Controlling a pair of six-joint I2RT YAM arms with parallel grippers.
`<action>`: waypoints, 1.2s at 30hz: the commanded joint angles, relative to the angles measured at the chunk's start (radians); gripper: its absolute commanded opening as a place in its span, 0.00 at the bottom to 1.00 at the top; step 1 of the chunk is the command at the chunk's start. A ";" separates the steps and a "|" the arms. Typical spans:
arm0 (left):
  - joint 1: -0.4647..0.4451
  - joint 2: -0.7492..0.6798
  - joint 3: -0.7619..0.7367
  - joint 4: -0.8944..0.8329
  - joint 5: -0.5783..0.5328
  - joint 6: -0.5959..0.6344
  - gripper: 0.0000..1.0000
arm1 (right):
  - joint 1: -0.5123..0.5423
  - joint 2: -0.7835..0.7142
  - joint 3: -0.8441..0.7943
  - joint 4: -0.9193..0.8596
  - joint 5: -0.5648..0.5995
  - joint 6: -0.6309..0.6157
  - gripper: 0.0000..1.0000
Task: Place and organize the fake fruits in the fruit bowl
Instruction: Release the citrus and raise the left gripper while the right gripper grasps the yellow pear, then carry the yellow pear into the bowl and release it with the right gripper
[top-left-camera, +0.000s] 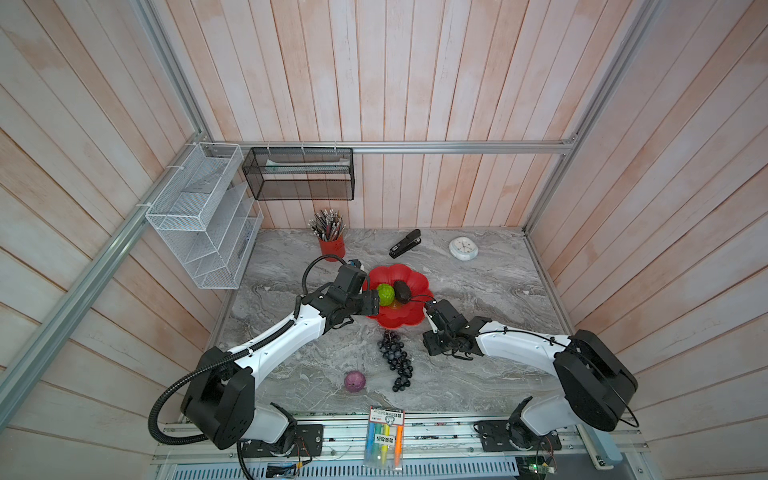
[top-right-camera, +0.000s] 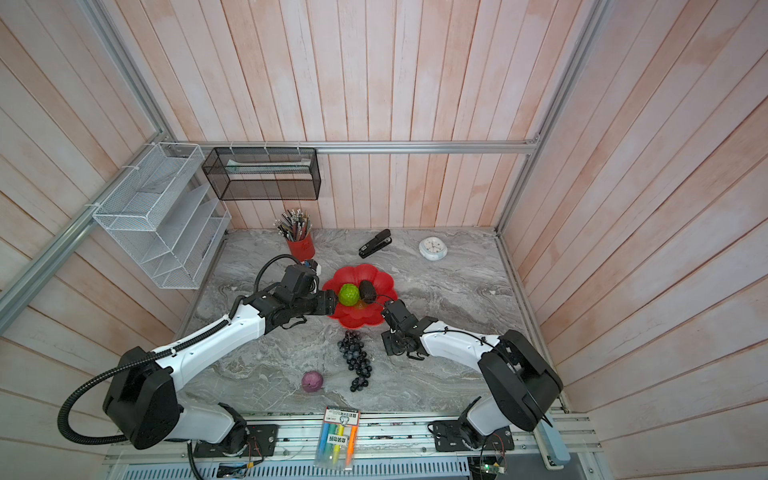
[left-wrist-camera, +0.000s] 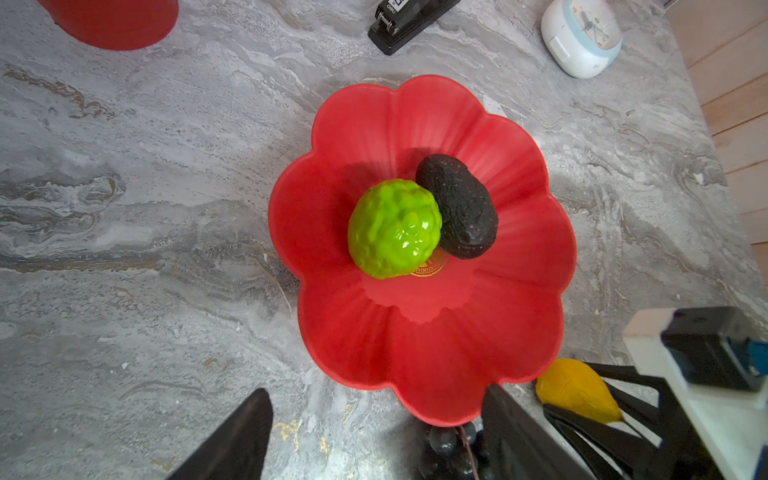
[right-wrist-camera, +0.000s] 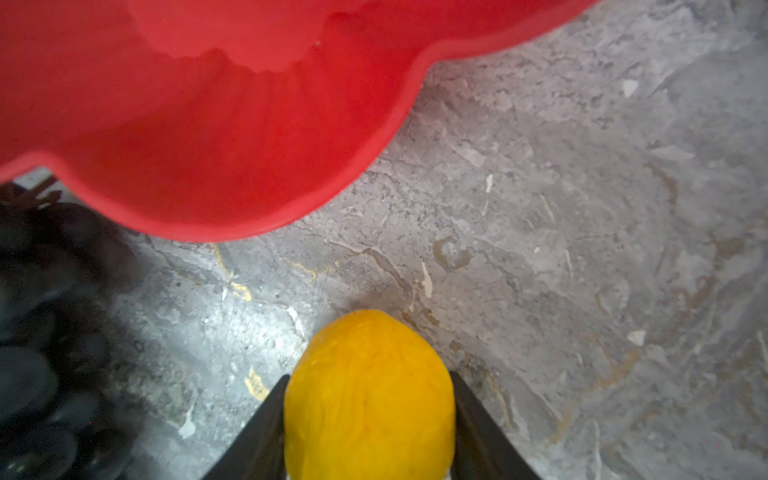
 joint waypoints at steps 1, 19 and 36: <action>0.007 0.002 -0.007 0.015 -0.010 0.017 0.81 | -0.004 0.010 0.028 0.010 -0.012 -0.010 0.50; 0.020 -0.100 -0.089 0.026 -0.067 -0.035 0.81 | -0.038 -0.152 0.161 -0.157 -0.061 -0.020 0.38; 0.030 -0.224 -0.171 -0.049 -0.079 -0.139 0.81 | -0.055 0.204 0.421 -0.089 -0.239 -0.142 0.39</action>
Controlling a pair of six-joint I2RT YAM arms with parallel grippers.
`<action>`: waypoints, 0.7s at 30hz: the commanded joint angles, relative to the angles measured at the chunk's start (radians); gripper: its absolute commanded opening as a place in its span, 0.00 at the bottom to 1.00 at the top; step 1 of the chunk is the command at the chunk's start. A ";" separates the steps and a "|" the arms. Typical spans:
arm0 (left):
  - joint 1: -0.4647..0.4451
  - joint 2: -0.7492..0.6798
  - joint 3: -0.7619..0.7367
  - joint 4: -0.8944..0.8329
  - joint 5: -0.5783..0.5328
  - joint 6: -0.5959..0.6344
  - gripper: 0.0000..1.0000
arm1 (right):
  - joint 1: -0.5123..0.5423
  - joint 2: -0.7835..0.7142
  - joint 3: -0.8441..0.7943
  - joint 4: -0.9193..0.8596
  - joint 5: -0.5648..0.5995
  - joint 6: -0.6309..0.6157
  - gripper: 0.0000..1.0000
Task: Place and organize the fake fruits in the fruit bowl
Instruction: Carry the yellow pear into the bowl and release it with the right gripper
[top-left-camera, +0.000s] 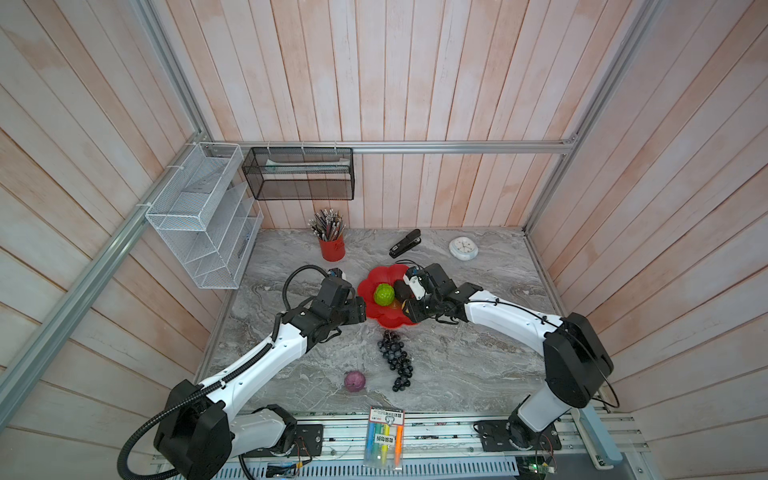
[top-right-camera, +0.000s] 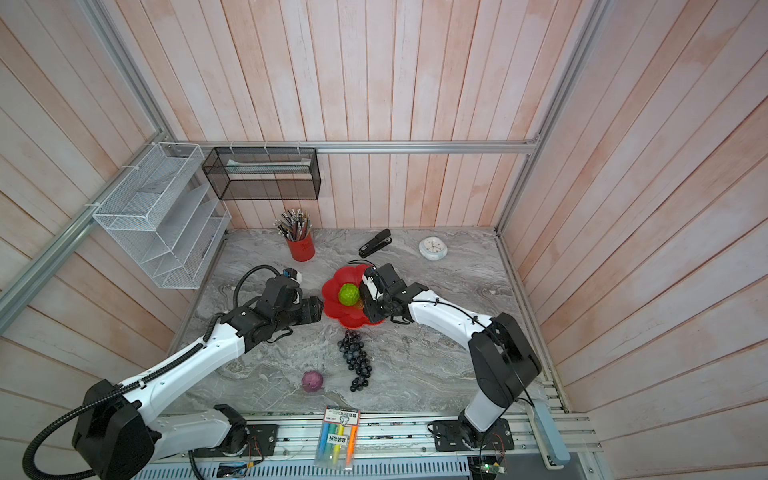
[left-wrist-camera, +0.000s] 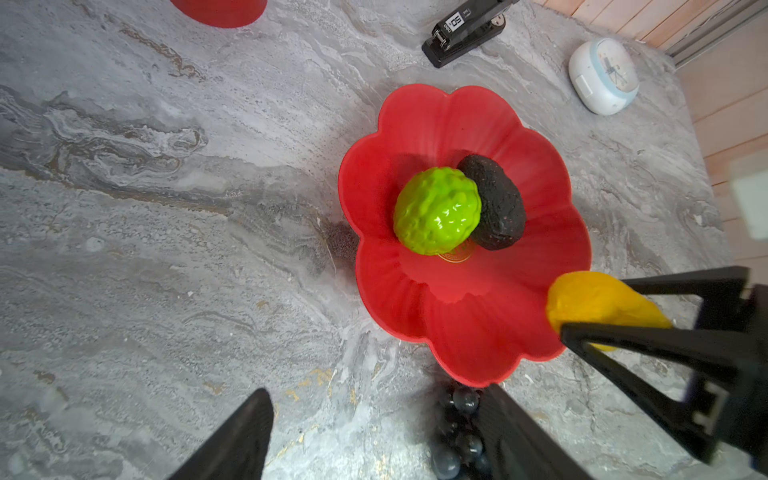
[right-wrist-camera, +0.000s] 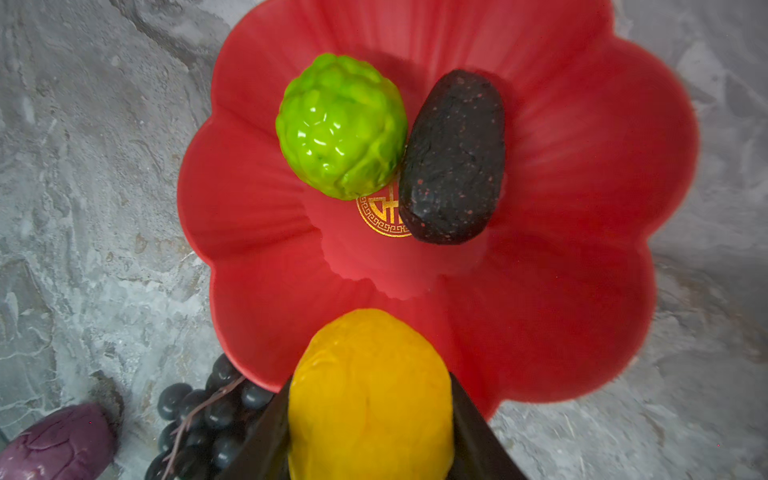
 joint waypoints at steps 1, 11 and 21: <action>0.006 -0.023 -0.024 -0.019 -0.029 -0.033 0.81 | -0.005 0.036 0.025 0.008 -0.049 -0.029 0.39; 0.009 -0.021 -0.013 -0.042 -0.018 -0.023 0.81 | -0.036 0.150 0.048 0.065 -0.031 -0.045 0.40; 0.012 -0.005 -0.005 -0.049 -0.013 -0.017 0.81 | -0.042 0.189 0.059 0.077 -0.022 -0.048 0.48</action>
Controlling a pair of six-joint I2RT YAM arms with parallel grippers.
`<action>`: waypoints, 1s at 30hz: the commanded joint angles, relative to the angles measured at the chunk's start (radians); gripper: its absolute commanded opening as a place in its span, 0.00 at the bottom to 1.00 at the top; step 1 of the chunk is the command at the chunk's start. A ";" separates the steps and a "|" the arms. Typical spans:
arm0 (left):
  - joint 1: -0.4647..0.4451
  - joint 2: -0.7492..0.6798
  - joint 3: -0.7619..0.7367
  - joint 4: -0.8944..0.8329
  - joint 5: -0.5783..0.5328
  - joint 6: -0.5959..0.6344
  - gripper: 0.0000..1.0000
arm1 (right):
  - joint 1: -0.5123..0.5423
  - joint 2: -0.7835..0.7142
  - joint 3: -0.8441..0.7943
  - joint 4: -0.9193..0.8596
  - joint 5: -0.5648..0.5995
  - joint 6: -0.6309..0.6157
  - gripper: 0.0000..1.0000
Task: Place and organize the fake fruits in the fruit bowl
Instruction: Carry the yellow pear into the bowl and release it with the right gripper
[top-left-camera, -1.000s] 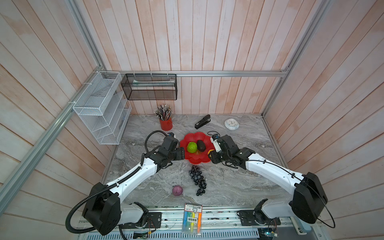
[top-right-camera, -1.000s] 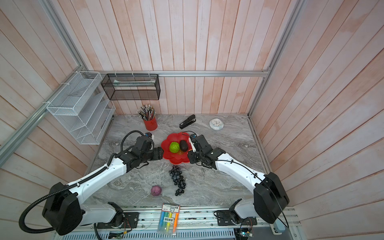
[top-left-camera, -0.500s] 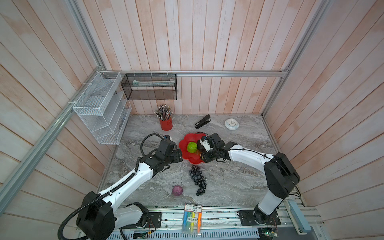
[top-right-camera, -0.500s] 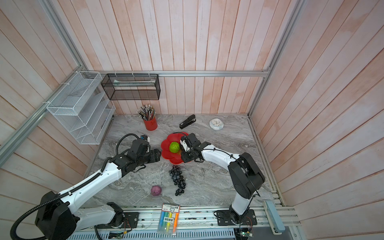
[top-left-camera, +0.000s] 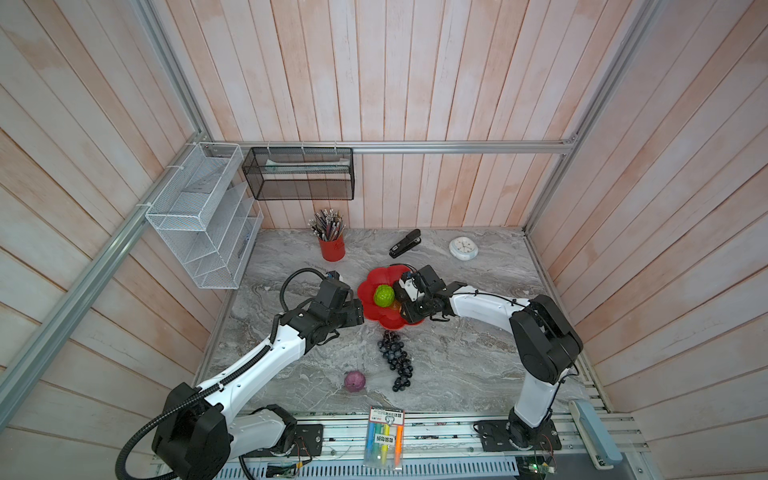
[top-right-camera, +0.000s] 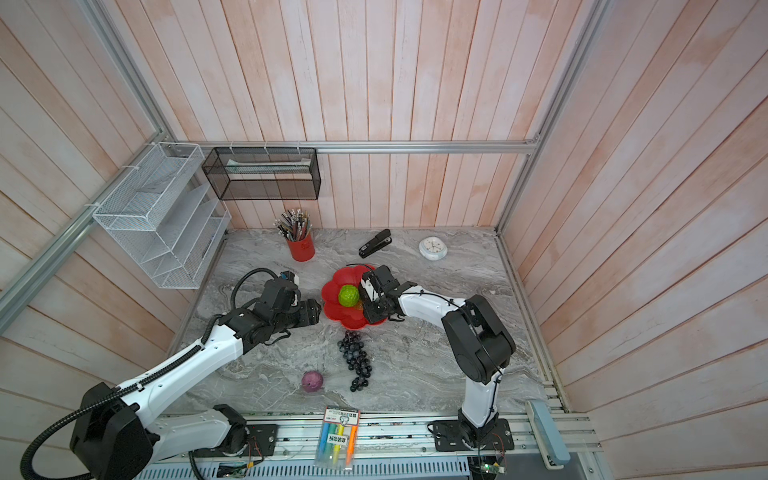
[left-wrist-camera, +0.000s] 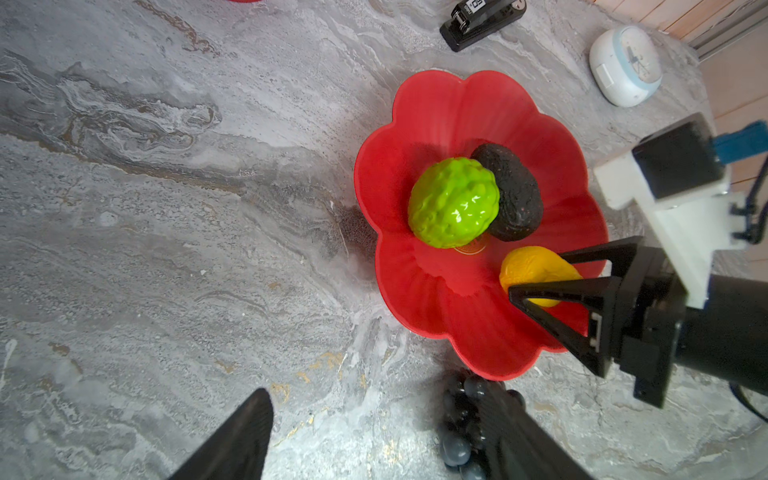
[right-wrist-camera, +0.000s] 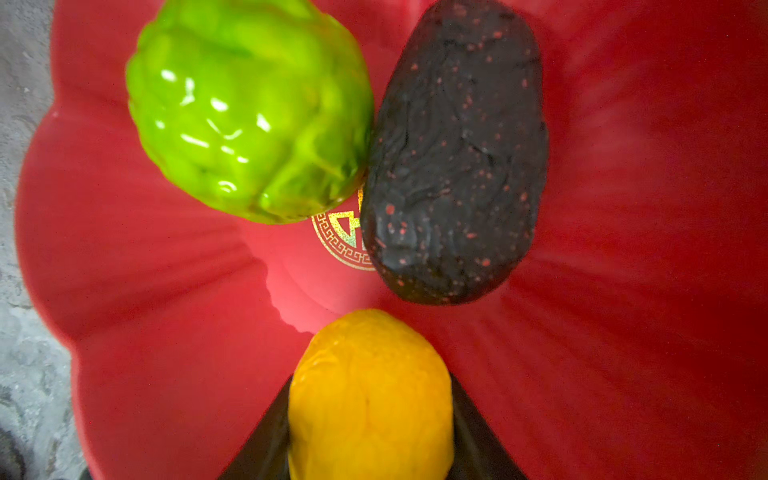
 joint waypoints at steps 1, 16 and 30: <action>0.005 0.005 0.009 -0.022 -0.008 -0.001 0.81 | -0.006 0.020 0.022 0.010 0.000 -0.007 0.51; 0.005 -0.058 -0.007 -0.126 0.052 0.010 0.82 | -0.005 -0.094 0.039 -0.036 0.062 -0.027 0.68; -0.138 -0.069 -0.099 -0.312 0.182 -0.189 0.85 | 0.018 -0.370 -0.186 0.212 0.065 0.075 0.68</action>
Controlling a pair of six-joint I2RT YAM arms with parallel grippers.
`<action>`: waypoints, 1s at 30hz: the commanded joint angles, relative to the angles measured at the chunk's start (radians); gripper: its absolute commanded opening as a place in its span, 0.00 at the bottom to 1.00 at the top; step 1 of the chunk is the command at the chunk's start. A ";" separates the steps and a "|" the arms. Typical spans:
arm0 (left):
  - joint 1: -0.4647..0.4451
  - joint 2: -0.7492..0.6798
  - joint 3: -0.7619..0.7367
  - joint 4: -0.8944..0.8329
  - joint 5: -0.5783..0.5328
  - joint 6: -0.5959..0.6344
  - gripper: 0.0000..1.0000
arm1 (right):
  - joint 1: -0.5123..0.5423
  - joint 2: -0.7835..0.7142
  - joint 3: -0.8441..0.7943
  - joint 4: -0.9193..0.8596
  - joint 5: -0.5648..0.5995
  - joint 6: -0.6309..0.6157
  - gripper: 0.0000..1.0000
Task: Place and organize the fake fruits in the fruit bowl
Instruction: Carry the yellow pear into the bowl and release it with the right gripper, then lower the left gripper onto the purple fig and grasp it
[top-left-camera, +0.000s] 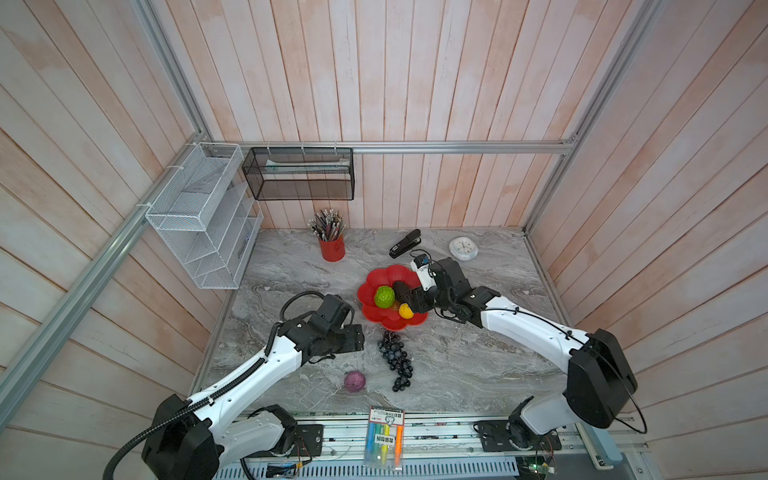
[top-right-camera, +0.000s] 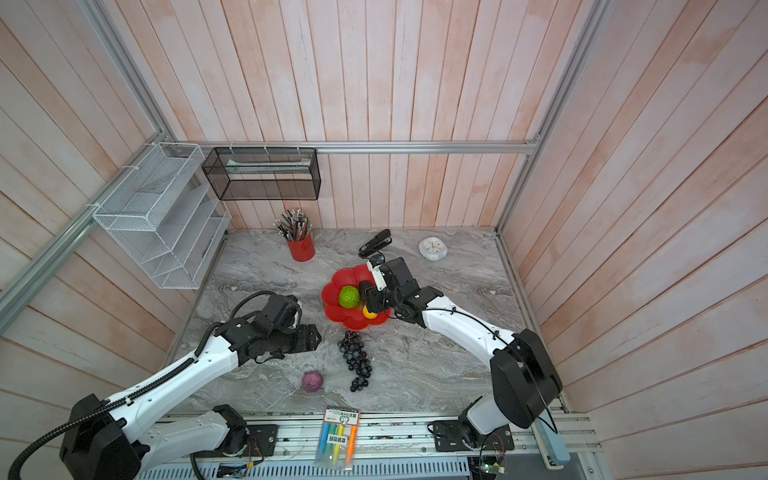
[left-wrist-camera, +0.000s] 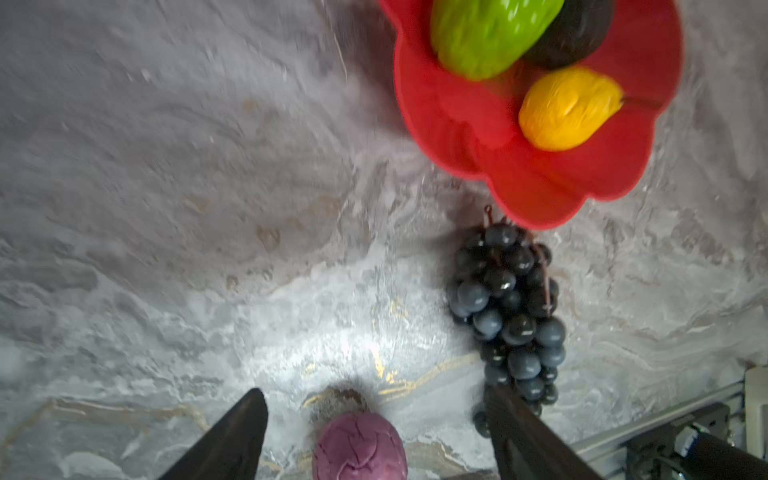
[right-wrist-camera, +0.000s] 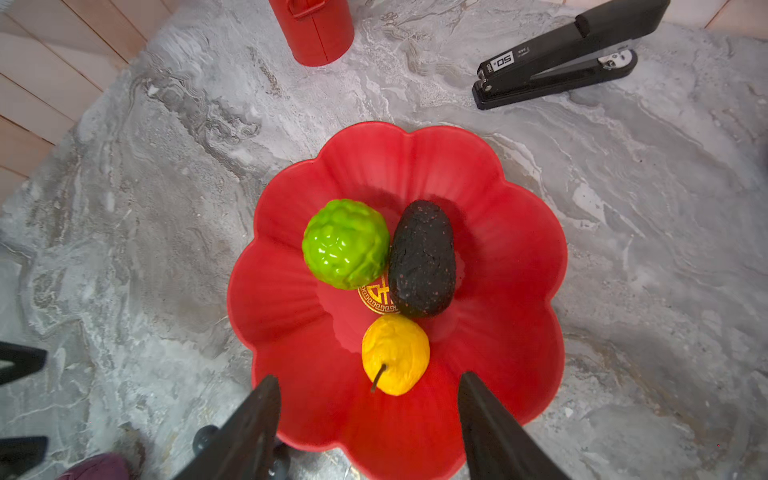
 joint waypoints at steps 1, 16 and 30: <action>-0.071 0.015 -0.025 -0.069 0.027 -0.109 0.85 | 0.005 -0.021 -0.055 0.097 0.007 0.050 0.68; -0.276 0.082 -0.079 -0.107 -0.023 -0.295 0.85 | 0.005 0.014 -0.120 0.175 -0.050 0.076 0.68; -0.277 0.144 -0.112 -0.029 0.008 -0.286 0.72 | 0.005 0.001 -0.153 0.197 -0.053 0.083 0.67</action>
